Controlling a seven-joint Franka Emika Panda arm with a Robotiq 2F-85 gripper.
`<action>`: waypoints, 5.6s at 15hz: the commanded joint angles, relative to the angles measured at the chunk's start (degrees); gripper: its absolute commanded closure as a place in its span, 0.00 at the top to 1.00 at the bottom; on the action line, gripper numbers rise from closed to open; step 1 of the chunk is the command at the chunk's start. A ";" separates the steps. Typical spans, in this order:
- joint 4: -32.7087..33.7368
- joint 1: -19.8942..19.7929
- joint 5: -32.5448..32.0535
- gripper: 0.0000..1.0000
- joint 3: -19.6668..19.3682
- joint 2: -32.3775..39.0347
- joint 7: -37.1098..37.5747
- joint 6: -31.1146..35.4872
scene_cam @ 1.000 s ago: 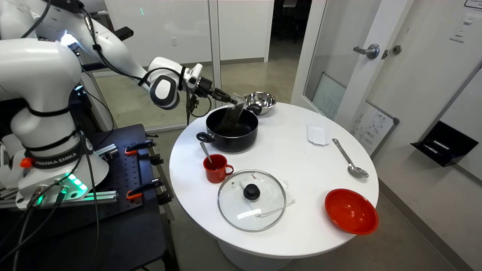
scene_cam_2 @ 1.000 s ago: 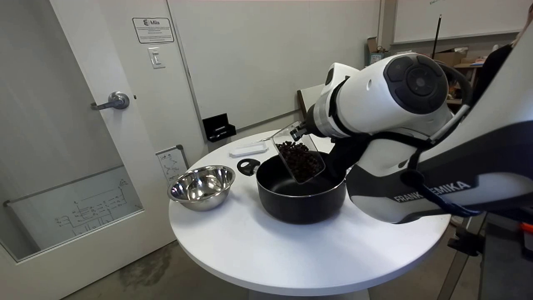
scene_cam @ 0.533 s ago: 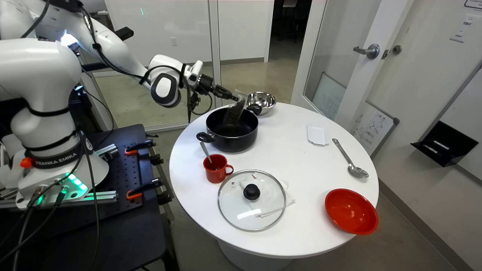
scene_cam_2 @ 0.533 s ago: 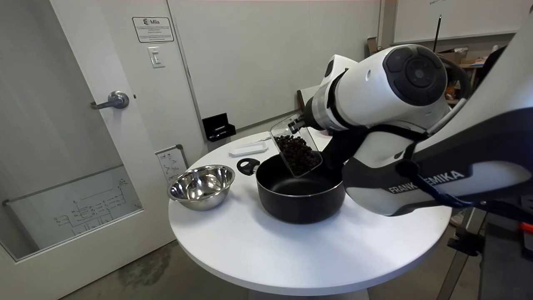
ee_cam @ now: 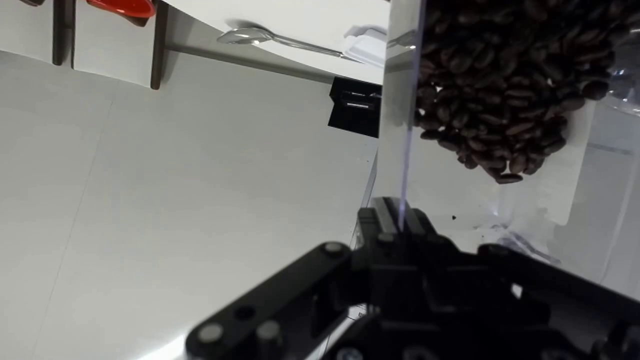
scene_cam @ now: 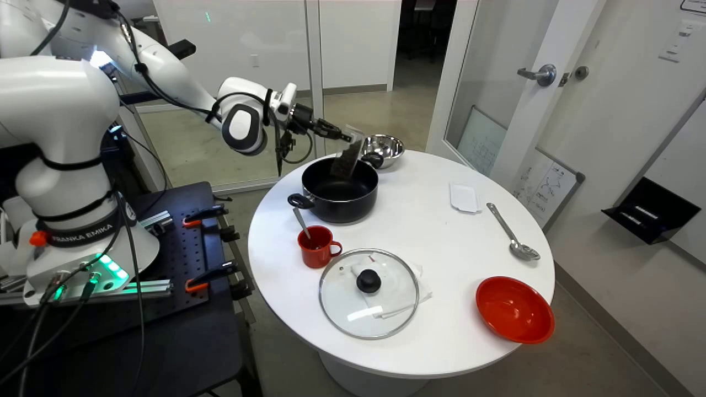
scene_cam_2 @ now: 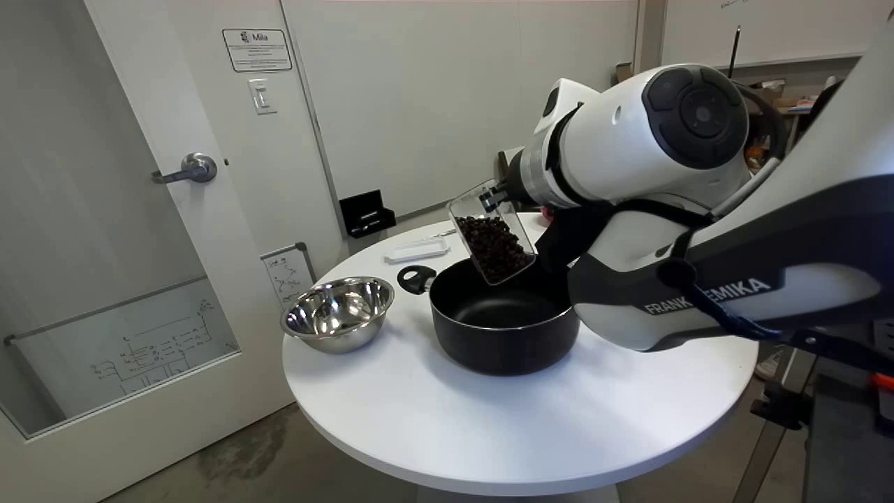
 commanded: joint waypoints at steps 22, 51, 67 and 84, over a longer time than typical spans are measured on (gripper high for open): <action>-0.76 7.92 5.49 0.01 -2.93 10.03 -0.99 0.00; -3.62 11.01 6.52 0.01 -4.88 9.55 -3.02 0.09; -5.08 10.50 2.72 0.01 -13.16 -0.54 -3.87 -4.19; -5.57 8.74 -6.09 0.01 -30.57 -44.87 -13.43 -10.95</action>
